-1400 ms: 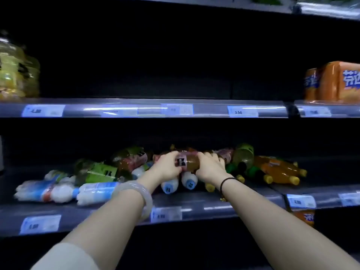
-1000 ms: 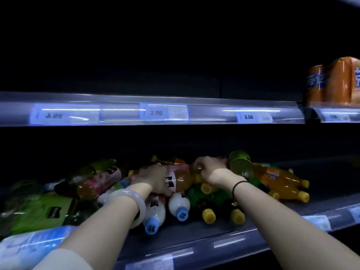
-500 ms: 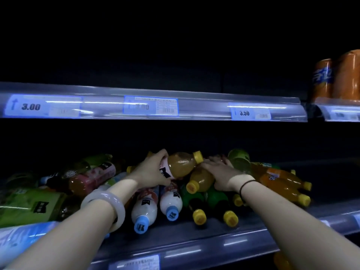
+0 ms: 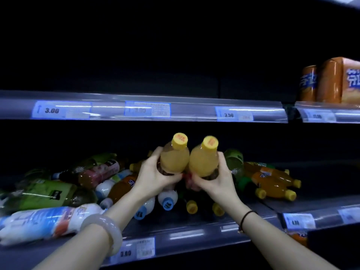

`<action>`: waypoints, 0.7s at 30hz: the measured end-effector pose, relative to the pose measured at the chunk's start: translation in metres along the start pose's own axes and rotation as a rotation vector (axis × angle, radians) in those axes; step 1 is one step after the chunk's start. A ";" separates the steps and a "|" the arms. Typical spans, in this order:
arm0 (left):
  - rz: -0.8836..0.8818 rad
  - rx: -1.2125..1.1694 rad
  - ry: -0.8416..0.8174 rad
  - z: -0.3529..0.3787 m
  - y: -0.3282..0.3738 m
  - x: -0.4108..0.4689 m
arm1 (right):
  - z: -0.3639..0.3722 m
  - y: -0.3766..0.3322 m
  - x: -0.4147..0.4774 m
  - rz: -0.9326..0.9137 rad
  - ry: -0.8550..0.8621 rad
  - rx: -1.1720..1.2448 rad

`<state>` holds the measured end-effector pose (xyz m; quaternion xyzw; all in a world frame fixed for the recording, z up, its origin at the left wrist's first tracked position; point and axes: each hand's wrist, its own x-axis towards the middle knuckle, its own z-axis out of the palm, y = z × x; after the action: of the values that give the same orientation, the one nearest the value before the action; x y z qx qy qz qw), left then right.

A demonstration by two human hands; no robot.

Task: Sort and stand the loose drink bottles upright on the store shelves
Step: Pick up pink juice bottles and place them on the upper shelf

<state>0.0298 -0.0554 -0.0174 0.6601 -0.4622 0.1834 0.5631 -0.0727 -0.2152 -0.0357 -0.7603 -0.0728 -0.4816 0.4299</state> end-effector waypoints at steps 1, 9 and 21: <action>0.015 -0.010 0.015 -0.002 0.010 -0.007 | 0.000 -0.011 -0.003 -0.013 0.030 0.081; 0.107 -0.141 0.127 -0.039 0.120 0.018 | -0.010 -0.110 0.031 -0.092 0.099 0.365; 0.086 -0.345 0.268 -0.107 0.147 0.176 | 0.024 -0.184 0.196 -0.049 0.097 0.373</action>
<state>0.0282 -0.0199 0.2326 0.5034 -0.4355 0.2116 0.7156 -0.0500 -0.1429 0.2231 -0.6413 -0.1586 -0.5062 0.5544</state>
